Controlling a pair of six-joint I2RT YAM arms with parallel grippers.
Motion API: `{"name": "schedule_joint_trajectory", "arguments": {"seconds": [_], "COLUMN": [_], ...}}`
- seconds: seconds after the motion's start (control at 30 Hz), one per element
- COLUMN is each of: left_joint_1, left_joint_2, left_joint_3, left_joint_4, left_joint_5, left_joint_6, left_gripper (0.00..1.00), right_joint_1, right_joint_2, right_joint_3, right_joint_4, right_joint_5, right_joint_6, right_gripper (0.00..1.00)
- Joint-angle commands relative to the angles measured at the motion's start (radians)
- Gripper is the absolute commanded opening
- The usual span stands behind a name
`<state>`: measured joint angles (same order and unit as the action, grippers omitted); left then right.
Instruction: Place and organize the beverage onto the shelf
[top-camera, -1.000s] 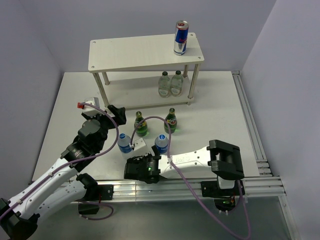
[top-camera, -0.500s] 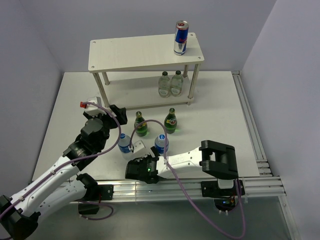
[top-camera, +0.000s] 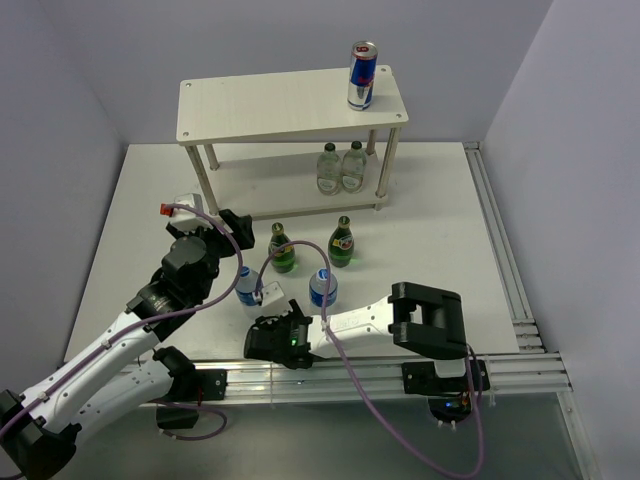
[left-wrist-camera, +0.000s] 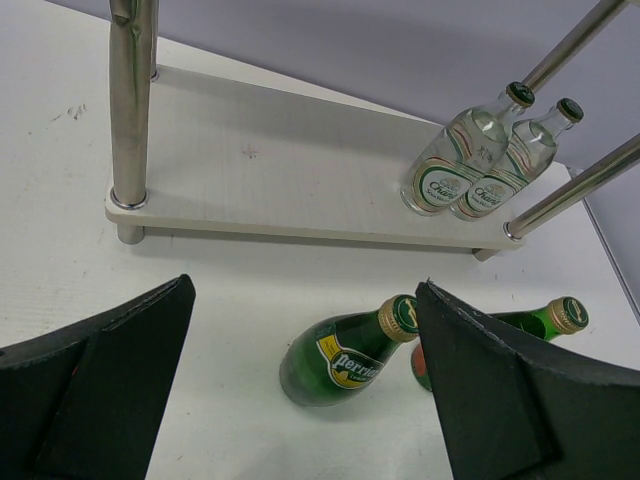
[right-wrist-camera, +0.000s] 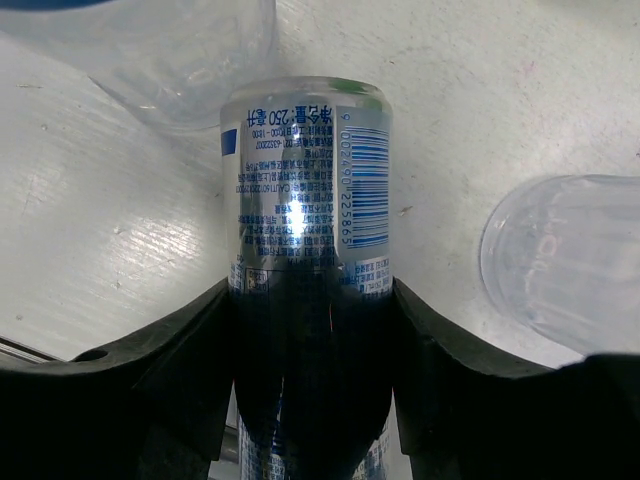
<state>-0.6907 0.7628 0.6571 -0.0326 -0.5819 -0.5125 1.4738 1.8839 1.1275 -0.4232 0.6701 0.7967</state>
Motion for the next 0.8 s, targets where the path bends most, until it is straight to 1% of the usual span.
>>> {"name": "schedule_joint_trajectory", "arguments": {"seconds": [0.0,0.07,0.17,0.2,0.27,0.3,0.33,0.37,0.43,0.47,0.5,0.57,0.6,0.63,0.67,0.7,0.73,0.77], "left_joint_1": [-0.004,-0.004,-0.003,-0.003,-0.003,-0.004,-0.003,-0.004,-0.003,-0.003,-0.004,-0.003,-0.003,-0.003,-0.004,-0.004,-0.003,-0.004], "left_joint_2": [-0.007,-0.007,-0.010,-0.013,-0.019,-0.019,-0.020,-0.020,-0.020,-0.023,-0.026,-0.033,-0.034,-0.039,-0.040,-0.042,-0.042,-0.043], "left_joint_3": [0.004,0.004,0.006,0.006,0.004,0.004,0.007,0.009,0.016,0.018,0.018,0.025,0.027,0.032,0.033,0.033,0.036,0.038], "left_joint_4": [0.020,0.017,0.016,0.016,0.020,0.022,0.019,0.017,0.011,0.011,0.010,0.004,0.003,0.000,-0.003,-0.004,-0.007,-0.009], "left_joint_5": [-0.013,-0.012,-0.012,-0.010,-0.010,-0.007,-0.007,-0.006,0.001,0.002,0.004,0.007,0.007,0.005,0.004,-0.001,-0.006,-0.009], "left_joint_6": [0.011,0.011,0.009,0.008,0.008,0.006,0.005,0.005,0.000,-0.001,-0.003,-0.007,-0.008,-0.008,-0.009,-0.008,-0.006,-0.006], "left_gripper": [0.99,0.99,0.99,0.99,0.99,0.99,0.99,0.99,0.99,0.99,0.99,0.99,0.99,0.99,0.99,0.99,0.99,0.99], "right_joint_1": [0.019,0.049,0.097,0.127,0.154,0.167,0.172,0.175,0.178,0.178,0.177,0.158,0.142,0.090,0.053,0.015,-0.027,-0.108], "right_joint_2": [0.020,-0.008,-0.095,-0.155,-0.215,-0.271,-0.325,-0.325,-0.388,-0.403,-0.429,-0.453,-0.480,-0.497,-0.517,-0.563,-0.586,-0.604], "right_joint_3": [-0.008,0.006,0.056,0.072,0.130,0.152,0.197,0.222,0.277,0.337,0.363,0.423,0.431,0.431,0.419,0.398,0.352,0.338], "right_joint_4": [-0.080,-0.151,-0.256,-0.328,-0.391,-0.441,-0.477,-0.477,-0.508,-0.515,-0.500,-0.439,-0.310,-0.220,-0.016,0.114,0.249,0.456], "right_joint_5": [-0.055,-0.027,0.057,0.077,0.136,0.152,0.193,0.215,0.282,0.371,0.414,0.494,0.540,0.548,0.537,0.478,0.444,0.412], "right_joint_6": [0.033,0.070,0.139,0.156,0.196,0.203,0.203,0.196,0.170,0.132,0.093,-0.084,-0.171,-0.359,-0.451,-0.546,-0.729,-0.785], "right_gripper": [0.00,0.00,0.00,0.00,0.00,0.00,0.00,0.00,0.00,0.00,0.00,0.00,0.00,0.00,0.00,0.00,0.00,0.00]}}
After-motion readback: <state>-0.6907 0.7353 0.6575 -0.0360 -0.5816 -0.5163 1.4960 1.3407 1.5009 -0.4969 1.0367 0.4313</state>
